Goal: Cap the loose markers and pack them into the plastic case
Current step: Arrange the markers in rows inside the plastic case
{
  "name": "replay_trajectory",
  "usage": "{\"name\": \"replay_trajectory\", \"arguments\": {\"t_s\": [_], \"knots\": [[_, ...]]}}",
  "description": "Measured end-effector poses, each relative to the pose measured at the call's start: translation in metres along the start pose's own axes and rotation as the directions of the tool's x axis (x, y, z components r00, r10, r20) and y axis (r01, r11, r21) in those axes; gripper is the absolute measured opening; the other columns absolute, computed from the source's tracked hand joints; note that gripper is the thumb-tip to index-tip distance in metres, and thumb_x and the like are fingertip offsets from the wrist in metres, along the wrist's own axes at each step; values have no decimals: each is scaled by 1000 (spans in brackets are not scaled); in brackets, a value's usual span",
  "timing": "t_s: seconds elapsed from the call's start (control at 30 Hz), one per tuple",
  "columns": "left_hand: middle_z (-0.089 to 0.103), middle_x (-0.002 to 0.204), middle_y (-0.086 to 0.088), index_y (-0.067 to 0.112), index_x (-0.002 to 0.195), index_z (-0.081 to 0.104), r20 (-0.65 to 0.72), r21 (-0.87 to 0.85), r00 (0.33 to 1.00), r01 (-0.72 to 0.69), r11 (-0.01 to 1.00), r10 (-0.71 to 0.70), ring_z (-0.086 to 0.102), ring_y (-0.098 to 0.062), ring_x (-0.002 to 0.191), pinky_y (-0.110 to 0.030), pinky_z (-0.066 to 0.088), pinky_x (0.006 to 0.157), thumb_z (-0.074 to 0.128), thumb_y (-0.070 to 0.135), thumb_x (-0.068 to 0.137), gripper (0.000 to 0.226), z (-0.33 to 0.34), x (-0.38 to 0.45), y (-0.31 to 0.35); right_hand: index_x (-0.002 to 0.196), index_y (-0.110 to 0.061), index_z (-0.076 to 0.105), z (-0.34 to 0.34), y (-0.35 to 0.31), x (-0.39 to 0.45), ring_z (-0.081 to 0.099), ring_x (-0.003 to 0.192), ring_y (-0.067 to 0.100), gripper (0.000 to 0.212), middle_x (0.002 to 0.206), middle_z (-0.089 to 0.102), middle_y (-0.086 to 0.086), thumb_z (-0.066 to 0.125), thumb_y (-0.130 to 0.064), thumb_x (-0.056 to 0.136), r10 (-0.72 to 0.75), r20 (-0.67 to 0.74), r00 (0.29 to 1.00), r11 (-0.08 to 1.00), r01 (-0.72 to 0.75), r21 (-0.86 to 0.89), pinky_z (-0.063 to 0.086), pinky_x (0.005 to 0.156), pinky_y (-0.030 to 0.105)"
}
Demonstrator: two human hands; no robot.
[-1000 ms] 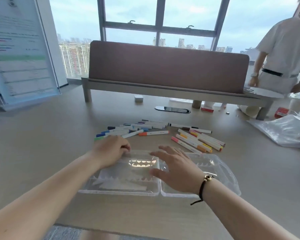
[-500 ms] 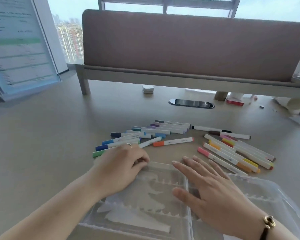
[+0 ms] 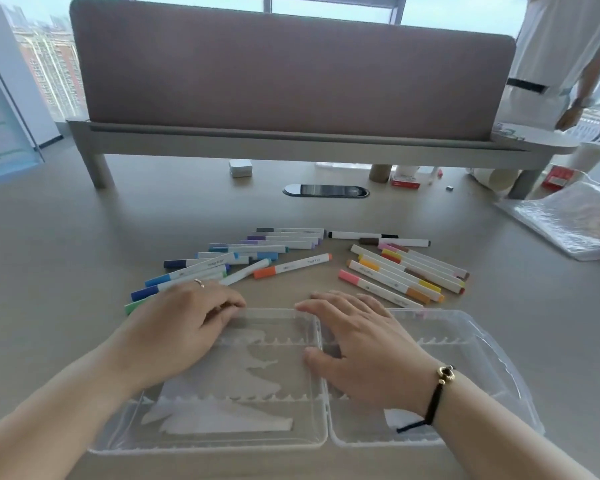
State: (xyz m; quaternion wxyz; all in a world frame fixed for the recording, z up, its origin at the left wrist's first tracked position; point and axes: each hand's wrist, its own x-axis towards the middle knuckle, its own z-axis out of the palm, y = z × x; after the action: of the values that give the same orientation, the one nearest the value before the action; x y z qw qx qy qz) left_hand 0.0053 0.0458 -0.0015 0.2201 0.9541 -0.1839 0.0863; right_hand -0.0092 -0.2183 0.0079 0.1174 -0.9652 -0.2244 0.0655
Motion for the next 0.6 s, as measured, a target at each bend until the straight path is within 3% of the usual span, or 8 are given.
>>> {"name": "replay_trajectory", "arguments": {"t_s": [0.07, 0.23, 0.33, 0.4, 0.47, 0.53, 0.6], "knots": [[65, 93, 34, 46, 100, 67, 9, -45, 1000, 2, 999, -2, 56, 13, 95, -8, 42, 77, 63, 30, 93, 18, -1, -1, 3, 147, -49, 23, 0, 5, -3, 12, 148, 3, 56, 159, 23, -23, 40, -56, 95, 2, -14, 1000, 1000, -2, 6, 4, 123, 33], [67, 98, 30, 44, 107, 68, -39, -108, 999, 16, 994, -20, 61, 8, 95, -23, 51, 86, 71, 32, 88, 23, 3, -8, 11, 146, -49, 25, -9, 20, -16, 16, 146, 2, 55, 156, 27, -24, 44, -55, 95, 18, 1, 1000, 1000, -18, -1, 7, 121, 31], [66, 98, 29, 44, 111, 67, -45, -73, 999, 6, 997, -9, 60, 6, 89, -19, 51, 80, 69, 37, 88, 24, 7, -8, 19, 143, -46, 36, -23, 26, -17, 36, 137, 4, 58, 149, 41, -22, 52, -64, 90, 34, 49, 998, 995, -39, 94, 28, 117, 32], [66, 102, 28, 43, 114, 66, -46, -63, 999, 16, 998, -18, 60, 5, 87, -12, 47, 76, 67, 40, 89, 26, 8, -3, 22, 134, -40, 51, -39, 32, -3, 52, 118, 3, 50, 131, 56, -18, 59, -59, 89, 58, -68, 996, 981, -44, 190, 44, 102, 30], [66, 102, 23, 39, 116, 67, -71, -85, 996, 49, 995, -55, 61, 3, 87, -12, 46, 76, 67, 37, 90, 26, 8, 2, 22, 123, -30, 62, -52, 47, 27, 57, 102, 9, 35, 115, 62, -10, 61, -46, 92, 92, -265, 960, 990, -61, 124, 47, 88, 30], [66, 97, 25, 34, 113, 70, -123, -127, 989, 66, 990, -82, 63, 1, 87, -14, 48, 77, 69, 33, 89, 24, 7, 4, 22, 125, -23, 64, -62, 63, 65, 58, 108, 18, 33, 120, 63, -1, 59, -36, 95, 150, -316, 937, 988, -153, 15, 48, 91, 34], [66, 91, 27, 32, 109, 73, -164, -155, 982, 69, 985, -95, 64, 2, 84, -13, 48, 74, 72, 29, 88, 22, 6, 3, 19, 132, -21, 60, -65, 78, 100, 55, 123, 22, 37, 134, 60, 2, 58, -29, 96, 237, -231, 944, 967, -253, -43, 46, 103, 39]]}}
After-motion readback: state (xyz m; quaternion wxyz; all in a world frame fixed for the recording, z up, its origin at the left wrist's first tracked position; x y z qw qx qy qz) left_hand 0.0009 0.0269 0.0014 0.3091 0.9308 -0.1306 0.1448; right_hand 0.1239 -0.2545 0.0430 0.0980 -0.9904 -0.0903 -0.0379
